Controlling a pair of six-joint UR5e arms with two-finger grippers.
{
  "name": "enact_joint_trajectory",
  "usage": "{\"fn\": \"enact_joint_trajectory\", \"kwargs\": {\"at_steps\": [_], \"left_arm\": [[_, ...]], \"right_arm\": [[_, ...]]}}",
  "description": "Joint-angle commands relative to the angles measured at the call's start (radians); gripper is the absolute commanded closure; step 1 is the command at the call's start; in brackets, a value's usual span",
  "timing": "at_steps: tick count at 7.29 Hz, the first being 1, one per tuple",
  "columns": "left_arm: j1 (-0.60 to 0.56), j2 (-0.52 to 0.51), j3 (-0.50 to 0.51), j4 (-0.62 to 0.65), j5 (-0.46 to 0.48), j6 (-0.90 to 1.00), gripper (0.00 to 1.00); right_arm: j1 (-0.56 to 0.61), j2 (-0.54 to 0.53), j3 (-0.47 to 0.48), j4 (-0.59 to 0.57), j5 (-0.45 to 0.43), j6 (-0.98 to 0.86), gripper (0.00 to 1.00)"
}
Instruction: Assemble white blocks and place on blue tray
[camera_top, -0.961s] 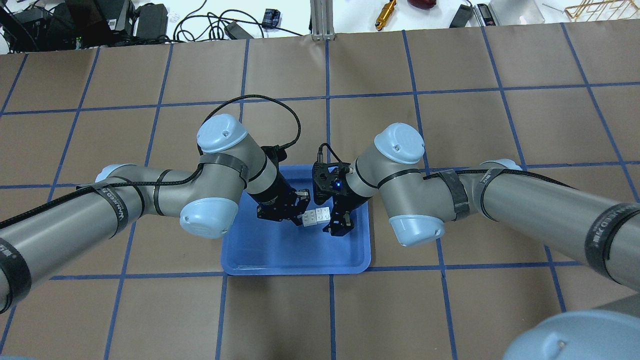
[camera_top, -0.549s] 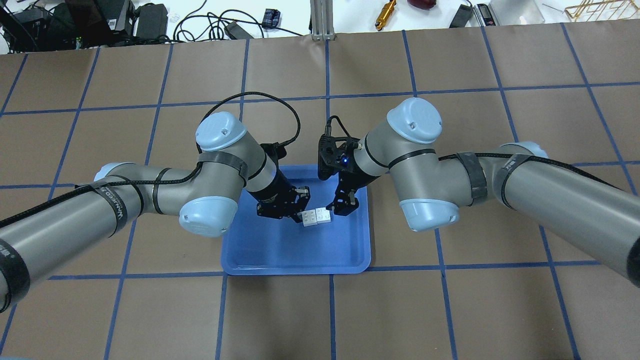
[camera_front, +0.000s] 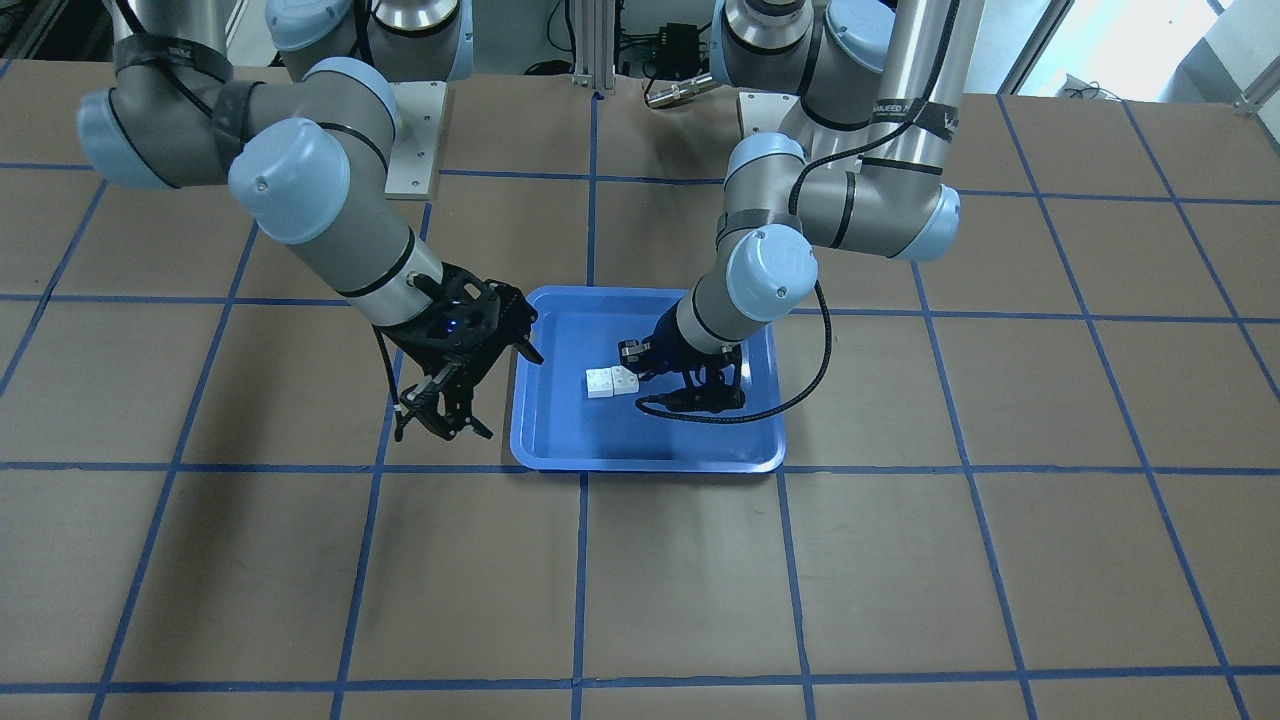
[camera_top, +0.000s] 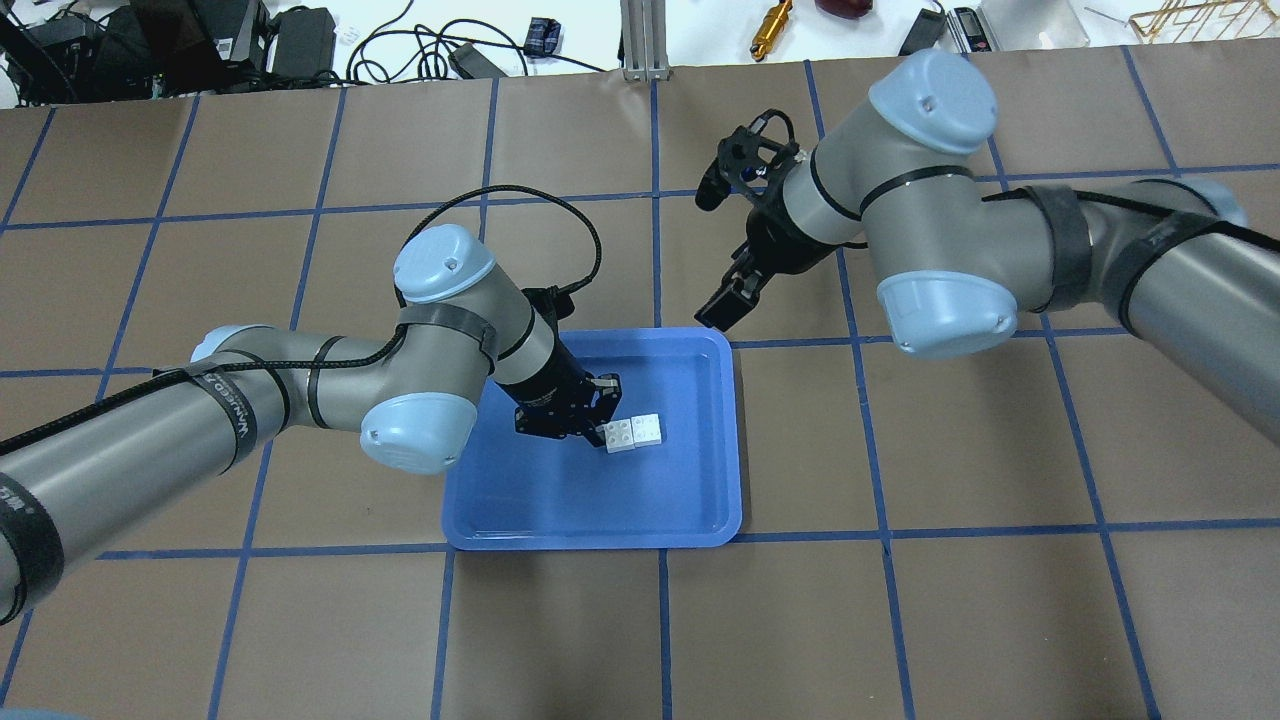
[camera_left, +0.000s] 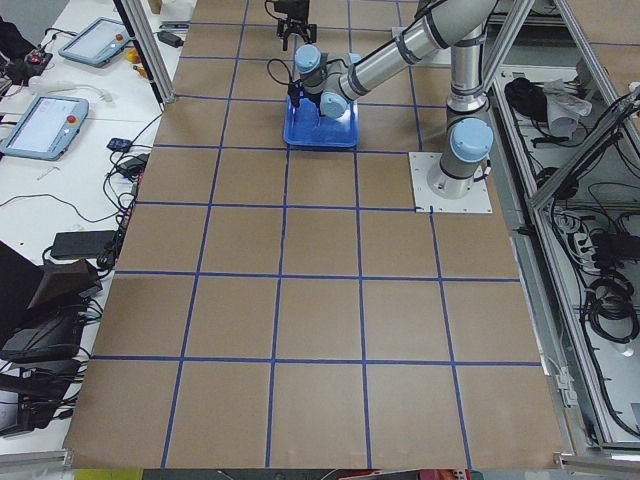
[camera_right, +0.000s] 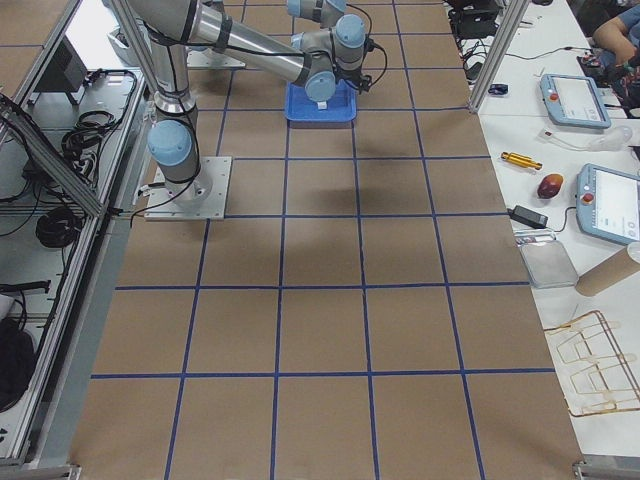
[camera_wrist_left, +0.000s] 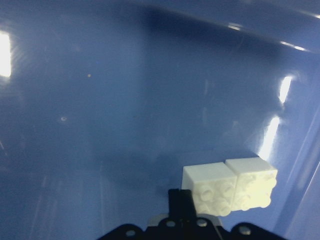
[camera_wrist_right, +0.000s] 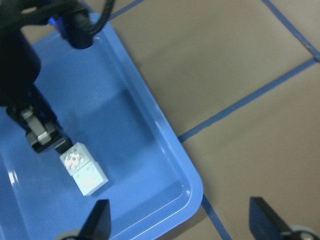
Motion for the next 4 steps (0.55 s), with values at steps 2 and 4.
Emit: {"fn": "enact_joint_trajectory", "kwargs": {"at_steps": [2,4], "left_arm": [[-0.001,-0.002,0.000,0.000,0.000,0.007,1.00],[-0.001,-0.002,0.002,0.002,0.000,0.011,1.00]], "right_arm": [[-0.034,-0.004,-0.219,0.288,-0.122,0.327,0.00],[-0.094,-0.013,-0.383,0.566,-0.189,0.525,0.00]]}}
